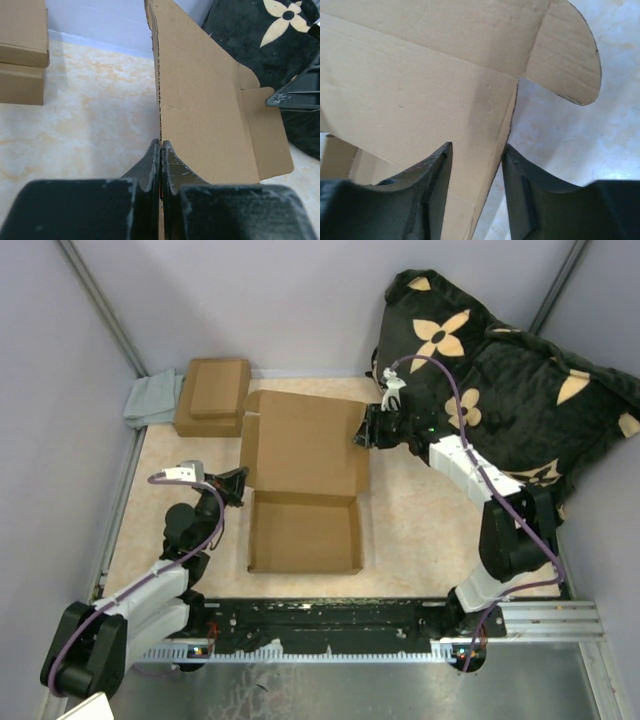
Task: Fold the paper box
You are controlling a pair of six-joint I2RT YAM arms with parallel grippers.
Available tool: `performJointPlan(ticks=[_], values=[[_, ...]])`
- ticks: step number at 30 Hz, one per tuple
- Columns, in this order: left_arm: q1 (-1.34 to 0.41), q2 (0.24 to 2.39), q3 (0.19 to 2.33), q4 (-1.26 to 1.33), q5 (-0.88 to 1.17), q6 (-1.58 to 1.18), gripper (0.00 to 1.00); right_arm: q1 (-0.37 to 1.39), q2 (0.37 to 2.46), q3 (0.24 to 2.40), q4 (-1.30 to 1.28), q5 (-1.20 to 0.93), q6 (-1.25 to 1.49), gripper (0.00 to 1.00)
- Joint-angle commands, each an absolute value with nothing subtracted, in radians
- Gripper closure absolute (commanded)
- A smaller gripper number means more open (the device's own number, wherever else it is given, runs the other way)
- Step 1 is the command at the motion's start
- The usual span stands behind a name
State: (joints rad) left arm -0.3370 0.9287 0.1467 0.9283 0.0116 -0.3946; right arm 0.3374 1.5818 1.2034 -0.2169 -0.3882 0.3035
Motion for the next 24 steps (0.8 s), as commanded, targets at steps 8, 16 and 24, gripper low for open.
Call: performJointPlan(ticks=[8, 16, 24], values=[[-0.342, 0.9, 0.186, 0.879, 0.016, -0.385, 0.78, 0.373, 1.594, 1.259, -0.242, -0.216, 0.247, 0.91], [-0.341, 0.887, 0.375, 0.523, -0.132, -0.407, 0.48, 0.434, 1.401, 1.063, 0.019, -0.035, 0.123, 0.95], [-0.342, 0.901, 0.59, 0.298, -0.187, -0.349, 0.44, 0.434, 1.2, 0.817, 0.364, -0.096, 0.019, 0.96]])
